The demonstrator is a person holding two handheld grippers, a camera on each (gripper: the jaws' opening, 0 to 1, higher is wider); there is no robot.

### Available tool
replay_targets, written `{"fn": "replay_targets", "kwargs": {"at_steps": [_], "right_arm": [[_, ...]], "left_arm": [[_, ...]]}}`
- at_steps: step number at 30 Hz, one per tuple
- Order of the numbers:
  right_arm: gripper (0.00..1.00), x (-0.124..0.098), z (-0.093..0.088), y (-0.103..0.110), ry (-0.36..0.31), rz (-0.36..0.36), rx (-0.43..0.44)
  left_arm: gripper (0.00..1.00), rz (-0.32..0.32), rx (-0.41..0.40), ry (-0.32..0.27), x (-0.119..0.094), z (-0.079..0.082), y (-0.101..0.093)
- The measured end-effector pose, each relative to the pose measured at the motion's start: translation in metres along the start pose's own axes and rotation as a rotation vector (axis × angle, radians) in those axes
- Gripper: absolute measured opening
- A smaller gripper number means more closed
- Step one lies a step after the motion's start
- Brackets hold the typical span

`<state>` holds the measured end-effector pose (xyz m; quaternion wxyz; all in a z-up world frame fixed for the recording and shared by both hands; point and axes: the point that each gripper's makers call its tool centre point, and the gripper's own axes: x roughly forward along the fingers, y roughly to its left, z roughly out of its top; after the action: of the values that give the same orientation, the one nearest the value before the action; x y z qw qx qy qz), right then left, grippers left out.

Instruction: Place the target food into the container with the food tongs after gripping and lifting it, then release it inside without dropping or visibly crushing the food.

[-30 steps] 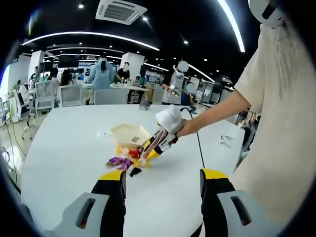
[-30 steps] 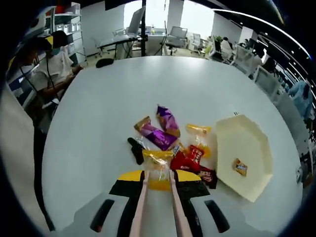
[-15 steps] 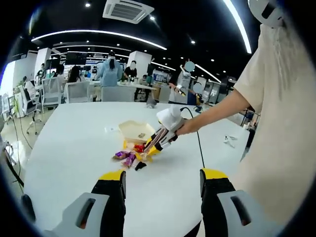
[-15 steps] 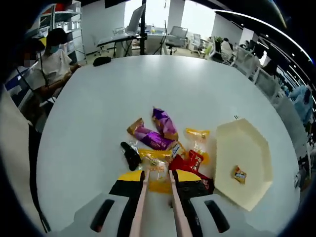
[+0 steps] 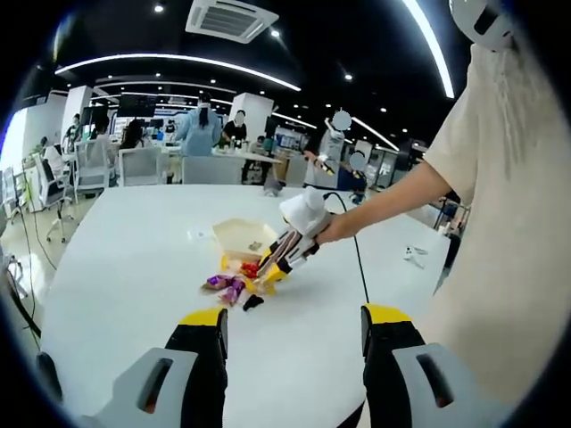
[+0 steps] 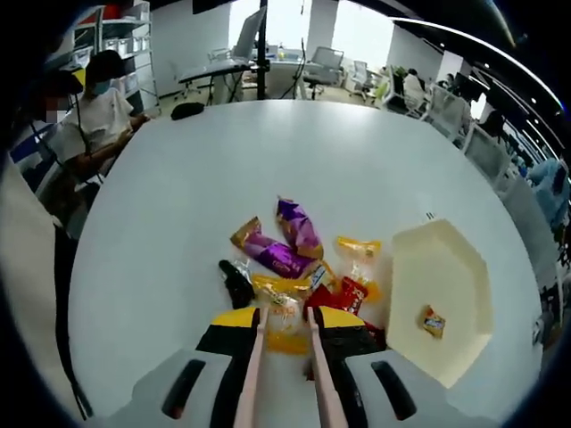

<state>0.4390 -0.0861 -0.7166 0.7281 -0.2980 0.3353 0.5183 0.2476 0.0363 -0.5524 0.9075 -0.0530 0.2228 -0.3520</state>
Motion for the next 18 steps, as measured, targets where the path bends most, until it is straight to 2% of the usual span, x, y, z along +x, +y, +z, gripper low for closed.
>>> {"fn": "replay_targets", "kwargs": {"at_steps": [18], "right_arm": [[0.26, 0.0043, -0.0001, 0.0086, 0.022, 0.037, 0.023]], "left_arm": [[0.59, 0.008, -0.015, 0.0, 0.0022, -0.002, 0.0014]]}}
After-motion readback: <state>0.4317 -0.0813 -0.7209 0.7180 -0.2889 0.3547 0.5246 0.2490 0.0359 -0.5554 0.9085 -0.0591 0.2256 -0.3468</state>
